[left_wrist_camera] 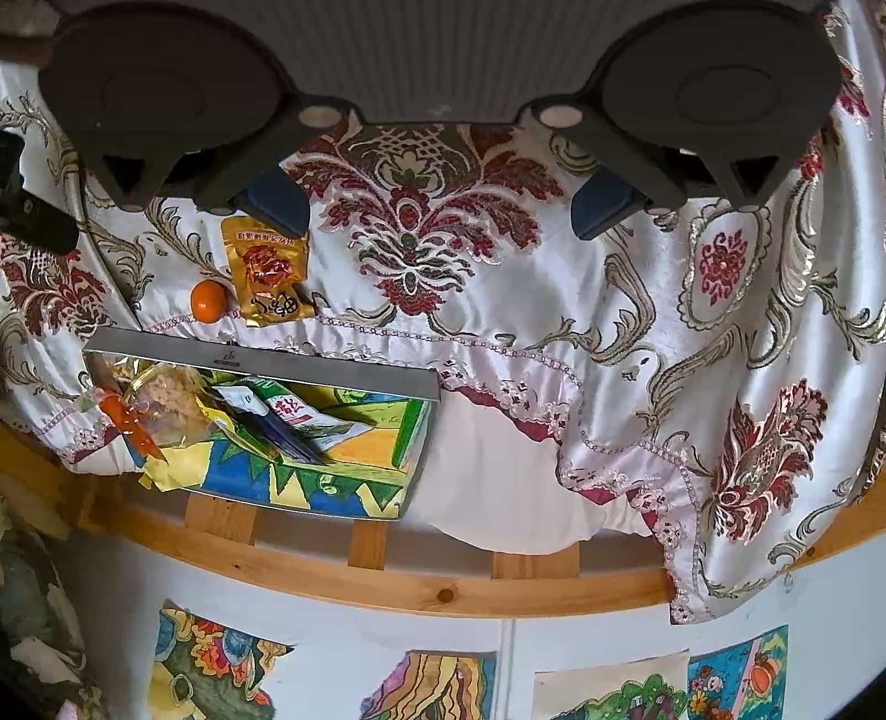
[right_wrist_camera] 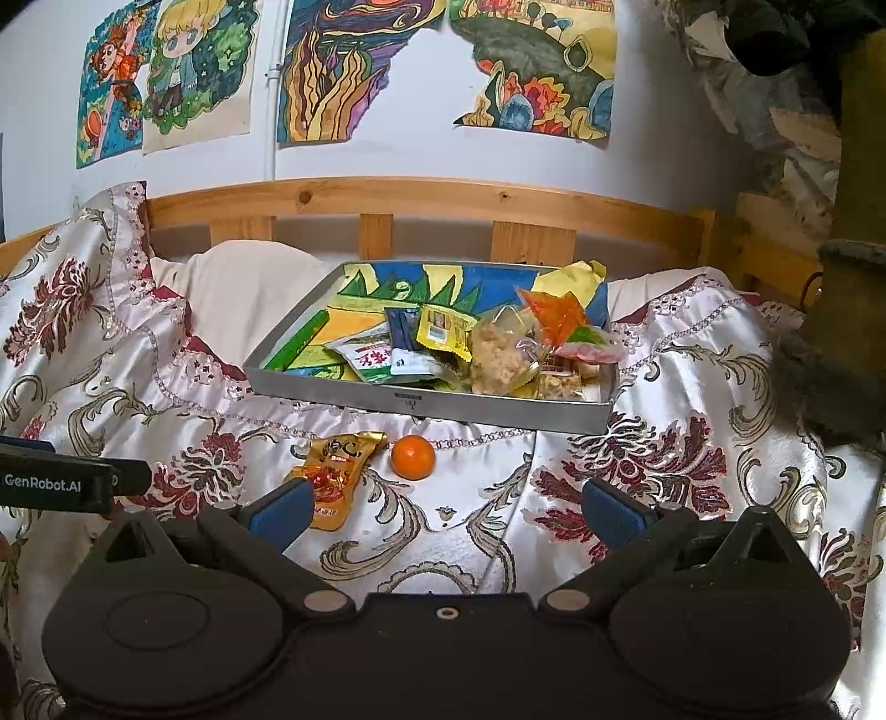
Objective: Organize snacks
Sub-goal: 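Withdraw both tools from the tray and back away, then move the left tool to the gold snack packet while the right tool approaches the mandarin orange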
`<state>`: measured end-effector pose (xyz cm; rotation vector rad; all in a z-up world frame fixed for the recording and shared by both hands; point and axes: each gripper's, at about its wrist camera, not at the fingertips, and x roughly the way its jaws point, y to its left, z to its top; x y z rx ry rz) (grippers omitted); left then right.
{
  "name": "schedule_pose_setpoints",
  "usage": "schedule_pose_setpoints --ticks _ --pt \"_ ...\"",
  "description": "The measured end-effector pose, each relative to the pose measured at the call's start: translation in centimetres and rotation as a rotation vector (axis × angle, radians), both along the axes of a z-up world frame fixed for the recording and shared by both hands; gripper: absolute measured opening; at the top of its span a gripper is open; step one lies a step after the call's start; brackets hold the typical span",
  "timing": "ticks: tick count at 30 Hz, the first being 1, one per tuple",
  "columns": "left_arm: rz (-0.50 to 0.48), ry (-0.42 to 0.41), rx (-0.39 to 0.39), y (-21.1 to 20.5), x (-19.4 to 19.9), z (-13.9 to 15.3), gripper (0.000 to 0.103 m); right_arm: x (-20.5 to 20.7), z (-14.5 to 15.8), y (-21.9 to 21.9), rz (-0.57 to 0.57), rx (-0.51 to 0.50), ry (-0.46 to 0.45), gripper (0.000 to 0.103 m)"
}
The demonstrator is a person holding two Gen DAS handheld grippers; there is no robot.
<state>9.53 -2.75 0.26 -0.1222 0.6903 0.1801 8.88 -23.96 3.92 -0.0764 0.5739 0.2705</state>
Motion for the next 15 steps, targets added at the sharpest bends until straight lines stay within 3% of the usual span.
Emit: schedule_pose_setpoints --ticks 15 --pt "0.017 0.030 -0.005 -0.52 0.87 -0.98 0.102 0.78 -0.21 -0.06 0.012 0.017 0.035 0.102"
